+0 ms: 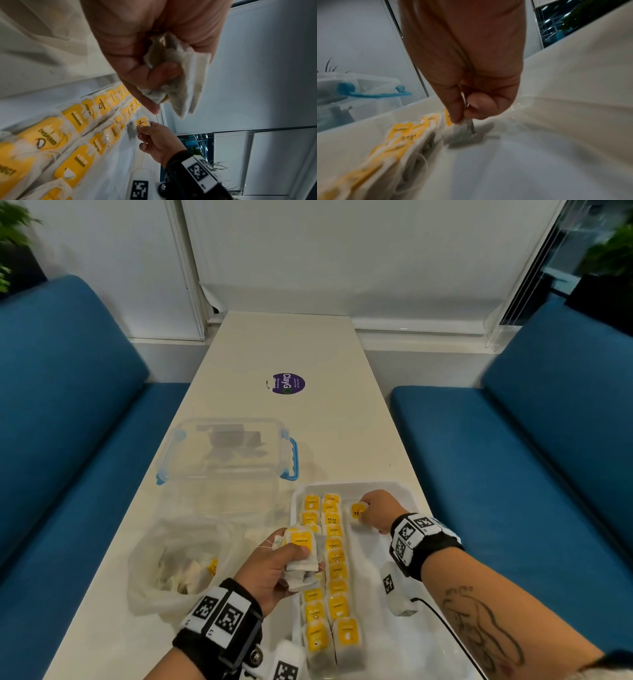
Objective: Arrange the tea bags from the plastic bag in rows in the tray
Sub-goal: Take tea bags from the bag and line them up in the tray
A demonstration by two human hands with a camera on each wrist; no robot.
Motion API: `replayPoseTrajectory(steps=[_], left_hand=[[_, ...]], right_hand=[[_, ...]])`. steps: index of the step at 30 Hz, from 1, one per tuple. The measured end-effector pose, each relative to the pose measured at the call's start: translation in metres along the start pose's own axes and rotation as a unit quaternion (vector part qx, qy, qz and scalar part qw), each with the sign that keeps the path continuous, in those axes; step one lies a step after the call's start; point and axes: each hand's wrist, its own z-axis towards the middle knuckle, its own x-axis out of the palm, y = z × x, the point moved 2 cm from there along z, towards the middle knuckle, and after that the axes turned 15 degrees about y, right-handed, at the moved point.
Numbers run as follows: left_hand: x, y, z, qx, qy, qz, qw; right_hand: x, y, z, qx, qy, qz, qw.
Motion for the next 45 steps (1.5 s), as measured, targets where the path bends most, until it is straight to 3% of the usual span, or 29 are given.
replayPoseTrajectory(steps=[2, 7, 17, 24, 26, 30, 32, 36, 45], left_hand=[[-0.001, 0.001, 0.002, -0.003, -0.005, 0.002, 1.000], [0.001, 0.002, 0.007, -0.009, -0.009, -0.005, 1.000], [0.000, 0.004, 0.011, -0.005, -0.004, -0.012, 1.000], [-0.001, 0.004, 0.012, 0.002, -0.002, -0.006, 1.000], [0.002, 0.003, 0.011, 0.006, 0.004, -0.007, 1.000], [0.009, 0.001, 0.009, 0.014, 0.013, 0.002, 1.000], [0.014, 0.000, 0.008, 0.021, 0.018, 0.006, 1.000], [0.020, 0.000, 0.003, 0.038, 0.037, 0.011, 0.999], [0.025, 0.013, -0.011, 0.064, 0.058, 0.014, 0.996]], right_hand=[[0.001, 0.000, 0.009, -0.001, -0.043, 0.010, 0.999], [0.006, -0.004, 0.025, -0.003, -0.117, 0.152, 0.982], [0.012, -0.004, 0.032, -0.024, -0.125, 0.242, 0.962], [0.001, -0.002, -0.002, -0.067, -0.189, 0.299, 0.933], [-0.006, 0.009, -0.024, -0.118, -0.146, 0.294, 0.937], [-0.010, 0.037, -0.080, -0.248, 0.056, 0.236, 0.938], [-0.005, 0.045, -0.100, -0.274, 0.107, 0.189, 0.937], [0.011, 0.050, -0.112, -0.248, 0.088, 0.090, 0.961], [0.031, 0.049, -0.125, -0.233, 0.044, 0.073, 0.969]])
